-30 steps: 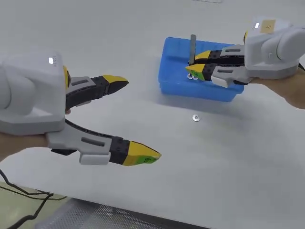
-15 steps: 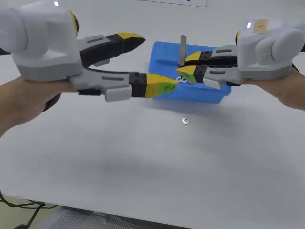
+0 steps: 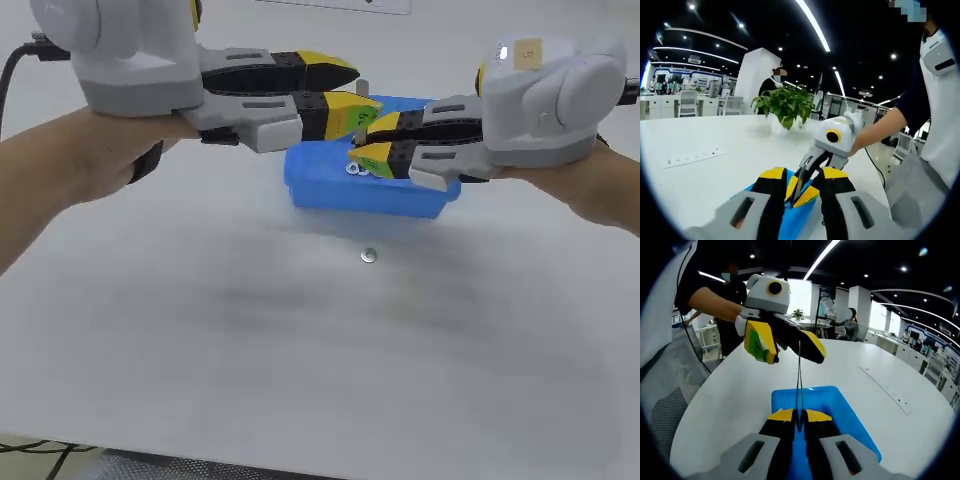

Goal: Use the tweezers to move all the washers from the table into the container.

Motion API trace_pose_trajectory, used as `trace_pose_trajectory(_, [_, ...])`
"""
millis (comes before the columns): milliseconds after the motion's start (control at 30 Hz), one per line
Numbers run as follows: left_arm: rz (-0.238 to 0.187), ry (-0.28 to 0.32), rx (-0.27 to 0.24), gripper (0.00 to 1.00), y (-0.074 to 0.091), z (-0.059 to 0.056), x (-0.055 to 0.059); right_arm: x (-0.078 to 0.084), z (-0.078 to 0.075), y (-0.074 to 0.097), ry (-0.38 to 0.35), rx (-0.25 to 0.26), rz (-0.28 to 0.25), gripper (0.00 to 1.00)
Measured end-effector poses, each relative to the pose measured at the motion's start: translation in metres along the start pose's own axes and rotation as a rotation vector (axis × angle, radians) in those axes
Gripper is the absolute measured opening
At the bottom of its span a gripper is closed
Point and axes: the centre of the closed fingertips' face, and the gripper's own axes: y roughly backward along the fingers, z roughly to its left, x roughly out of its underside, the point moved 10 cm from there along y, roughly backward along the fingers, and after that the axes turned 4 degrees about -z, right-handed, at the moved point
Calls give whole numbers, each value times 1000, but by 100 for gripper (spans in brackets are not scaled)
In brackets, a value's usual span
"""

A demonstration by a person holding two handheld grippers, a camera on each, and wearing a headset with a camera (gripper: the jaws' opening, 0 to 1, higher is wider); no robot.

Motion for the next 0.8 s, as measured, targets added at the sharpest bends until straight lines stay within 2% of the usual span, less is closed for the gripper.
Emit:
trace_pose_trajectory(100, [5,-16,11,23,-1,3,2,0,-1,0,-2,-7,-3,7])
trace_pose_trajectory(267, [-12,-19,45,10,0,5,3,0,-1,0,0,-19,-4,7])
trace_pose_trajectory(400, [3,-41,107,9,1,2,2,0,-2,0,13,-30,-3,8])
trace_pose_trajectory(467, [7,-50,118,8,1,0,2,0,-2,-1,20,-36,-3,8])
trace_pose_trajectory(500, [21,-82,126,7,0,-1,1,0,-1,-2,40,-41,9,8])
trace_pose_trajectory(533, [42,-154,122,6,1,-1,0,0,-1,-2,44,-42,15,8])
trace_pose_trajectory(600, [61,-212,109,5,0,-3,-3,1,0,-3,48,-39,17,9])
trace_pose_trajectory(800, [48,-243,89,4,1,-3,-7,-6,2,-4,59,-13,16,12])
